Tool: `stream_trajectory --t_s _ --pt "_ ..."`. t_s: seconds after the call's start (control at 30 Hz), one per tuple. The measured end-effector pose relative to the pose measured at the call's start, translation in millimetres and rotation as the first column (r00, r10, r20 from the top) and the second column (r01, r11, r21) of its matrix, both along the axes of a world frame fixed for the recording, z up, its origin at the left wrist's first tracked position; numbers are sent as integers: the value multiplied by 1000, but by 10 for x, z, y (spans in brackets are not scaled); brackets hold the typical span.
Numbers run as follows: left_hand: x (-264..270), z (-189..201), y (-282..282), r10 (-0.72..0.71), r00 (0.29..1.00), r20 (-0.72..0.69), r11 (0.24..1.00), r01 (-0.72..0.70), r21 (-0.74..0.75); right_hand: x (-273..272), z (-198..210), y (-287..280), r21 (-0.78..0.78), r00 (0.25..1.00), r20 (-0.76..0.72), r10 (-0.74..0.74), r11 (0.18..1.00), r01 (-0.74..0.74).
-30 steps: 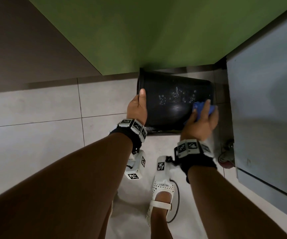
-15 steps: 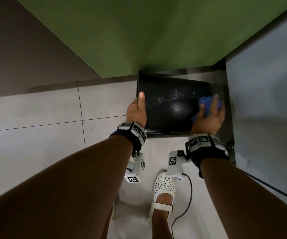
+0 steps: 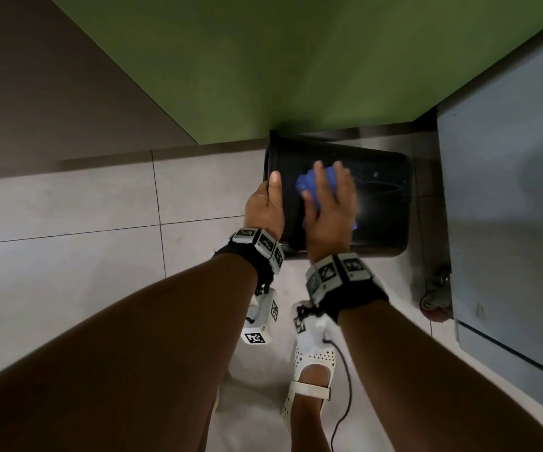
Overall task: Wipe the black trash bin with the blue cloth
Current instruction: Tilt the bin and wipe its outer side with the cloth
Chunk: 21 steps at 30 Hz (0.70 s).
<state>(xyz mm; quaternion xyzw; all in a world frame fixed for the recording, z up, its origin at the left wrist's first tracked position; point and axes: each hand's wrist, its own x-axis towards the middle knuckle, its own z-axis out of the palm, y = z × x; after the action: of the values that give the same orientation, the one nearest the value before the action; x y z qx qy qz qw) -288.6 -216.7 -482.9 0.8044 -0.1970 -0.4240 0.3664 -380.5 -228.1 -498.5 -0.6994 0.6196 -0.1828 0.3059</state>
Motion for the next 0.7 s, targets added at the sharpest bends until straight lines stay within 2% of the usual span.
stream_trajectory --t_s 0.13,0.23,0.3,0.37,0.43,0.5,0.57,0.63,0.7 --pt "-8 2 0 -5 1000 -23 1000 5 4 -457 -46 -444 0 968 -47 -246 969 247" --pt "-13 25 4 11 998 -63 1000 -11 -7 -707 -60 -572 67 886 -119 -448 887 458" --pt "-16 21 13 19 996 -93 1000 -19 0 -673 -67 -489 36 861 -156 -485 868 495" --pt "-20 17 6 27 994 -109 1000 -26 8 -522 -78 -288 -16 891 -157 -425 903 428" --pt "-6 31 -16 37 994 -103 999 -37 5 -280 -56 -11 -52 945 -130 -302 953 297" --pt "5 11 -11 36 993 -111 999 -36 6 -6 -8 218 -59 991 -82 -110 993 105" --pt "-6 43 10 42 987 -157 999 -40 14 186 42 272 -65 996 -45 74 995 -77" --pt "0 54 33 21 990 -138 1000 -22 -7 256 59 108 -49 989 -41 144 988 -146" --pt "11 21 29 6 997 -83 999 -9 -35 273 49 -170 -23 990 -42 131 991 -132"
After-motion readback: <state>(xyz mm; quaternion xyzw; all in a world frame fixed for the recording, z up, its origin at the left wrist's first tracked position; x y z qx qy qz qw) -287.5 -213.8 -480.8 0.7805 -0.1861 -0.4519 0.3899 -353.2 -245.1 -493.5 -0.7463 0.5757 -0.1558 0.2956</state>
